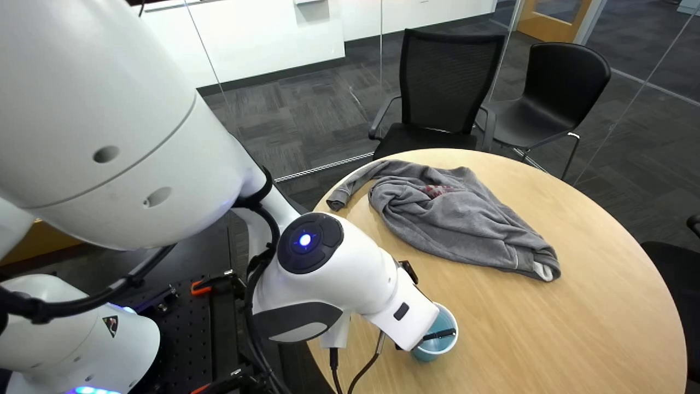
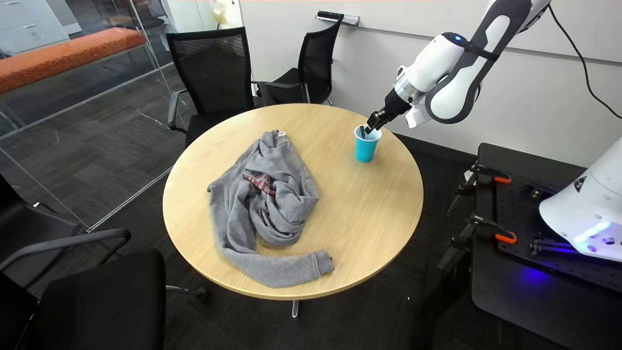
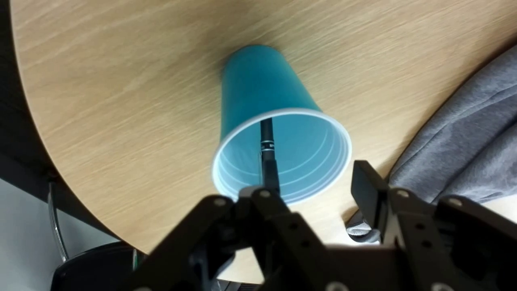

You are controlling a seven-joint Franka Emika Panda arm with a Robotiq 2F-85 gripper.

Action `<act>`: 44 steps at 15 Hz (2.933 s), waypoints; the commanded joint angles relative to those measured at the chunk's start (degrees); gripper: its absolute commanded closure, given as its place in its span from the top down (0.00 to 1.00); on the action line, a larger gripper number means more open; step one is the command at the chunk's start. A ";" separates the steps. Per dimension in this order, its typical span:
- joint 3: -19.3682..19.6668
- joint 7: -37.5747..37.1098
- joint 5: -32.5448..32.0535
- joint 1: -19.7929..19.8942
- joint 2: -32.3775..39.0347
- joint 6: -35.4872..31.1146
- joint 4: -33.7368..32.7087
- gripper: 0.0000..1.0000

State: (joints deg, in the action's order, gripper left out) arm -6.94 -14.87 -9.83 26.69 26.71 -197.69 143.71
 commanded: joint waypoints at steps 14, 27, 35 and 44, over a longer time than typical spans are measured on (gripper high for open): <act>2.06 3.97 3.75 -1.89 3.64 5.61 -6.47 0.52; 2.88 7.31 7.31 -4.60 8.20 10.92 -13.40 0.50; 6.14 7.69 9.72 -8.08 8.21 11.53 -13.51 0.19; 10.13 7.44 11.19 -13.17 6.83 10.49 -11.70 0.03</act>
State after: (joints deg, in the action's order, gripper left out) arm 1.24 -9.18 -0.86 16.21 35.20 -188.04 130.91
